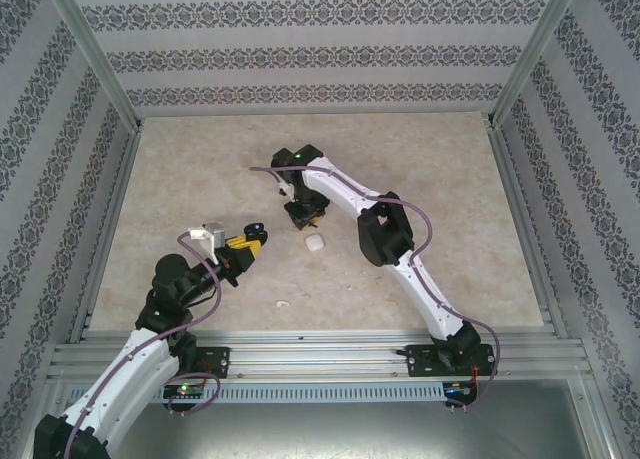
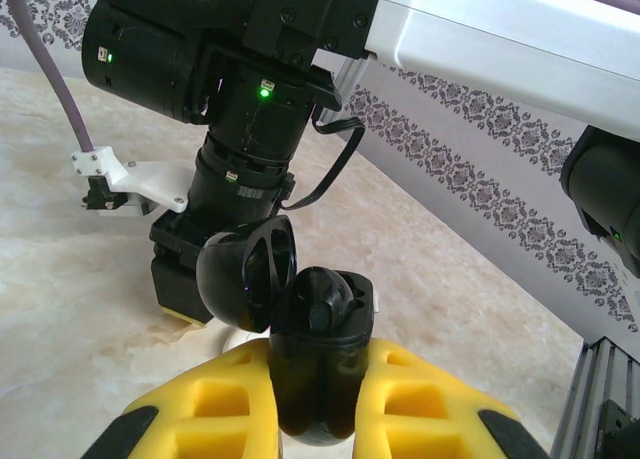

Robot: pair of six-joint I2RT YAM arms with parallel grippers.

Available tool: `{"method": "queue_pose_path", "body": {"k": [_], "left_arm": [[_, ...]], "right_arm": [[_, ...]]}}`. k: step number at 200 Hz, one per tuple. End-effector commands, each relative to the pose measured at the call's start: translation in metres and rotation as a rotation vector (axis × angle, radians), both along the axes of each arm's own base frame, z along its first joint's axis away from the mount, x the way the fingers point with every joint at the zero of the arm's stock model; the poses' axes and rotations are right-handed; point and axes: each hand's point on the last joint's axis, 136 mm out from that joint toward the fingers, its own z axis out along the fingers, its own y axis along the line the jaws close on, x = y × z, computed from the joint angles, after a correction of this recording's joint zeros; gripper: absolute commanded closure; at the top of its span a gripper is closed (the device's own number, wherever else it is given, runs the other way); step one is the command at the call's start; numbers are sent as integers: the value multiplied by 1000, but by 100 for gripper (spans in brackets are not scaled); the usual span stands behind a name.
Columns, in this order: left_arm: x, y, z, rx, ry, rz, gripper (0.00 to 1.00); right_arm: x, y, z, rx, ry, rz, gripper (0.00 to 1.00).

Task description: Insert the wireless bluetooth earbuds into the charging case

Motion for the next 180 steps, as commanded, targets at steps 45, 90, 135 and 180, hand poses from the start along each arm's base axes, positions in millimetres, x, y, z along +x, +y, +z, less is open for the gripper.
{"method": "queue_pose_path", "body": {"k": [45,90,135,180], "left_arm": [[-4,-3,5,-27,-17,-29,100],[-3,-6,12,-33,-53,-45,100],[-4,-20,25,-14,-138,-138,100],[9,-29,45,12,-225,-172,100]], "right_arm": [[-7,-2,-6,-21,19,-6,79],[2,-5,26,33,-53,-62,82],[8,6,86,267,-112,-193,85],[4,4,163,511,-236,-321,87]]}}
